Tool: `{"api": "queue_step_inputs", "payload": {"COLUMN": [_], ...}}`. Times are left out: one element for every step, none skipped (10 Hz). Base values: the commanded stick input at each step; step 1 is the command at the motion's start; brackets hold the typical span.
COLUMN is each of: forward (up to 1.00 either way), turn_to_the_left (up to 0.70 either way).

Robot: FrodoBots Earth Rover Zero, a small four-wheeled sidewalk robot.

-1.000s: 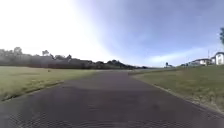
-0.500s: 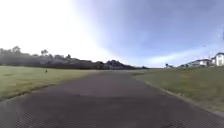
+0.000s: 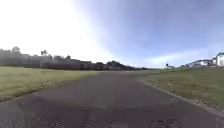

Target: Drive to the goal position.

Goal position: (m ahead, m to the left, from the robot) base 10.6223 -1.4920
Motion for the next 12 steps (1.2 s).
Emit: {"api": "queue_step_inputs", "payload": {"forward": [1.0,1.0,1.0,1.0,1.0,1.0,1.0,1.0,1.0,1.0,1.0,1.0], "turn_to_the_left": [0.0,0.0,0.0,0.0,0.0,0.0,0.0,0.0,0.0,0.0,0.0,0.0]}}
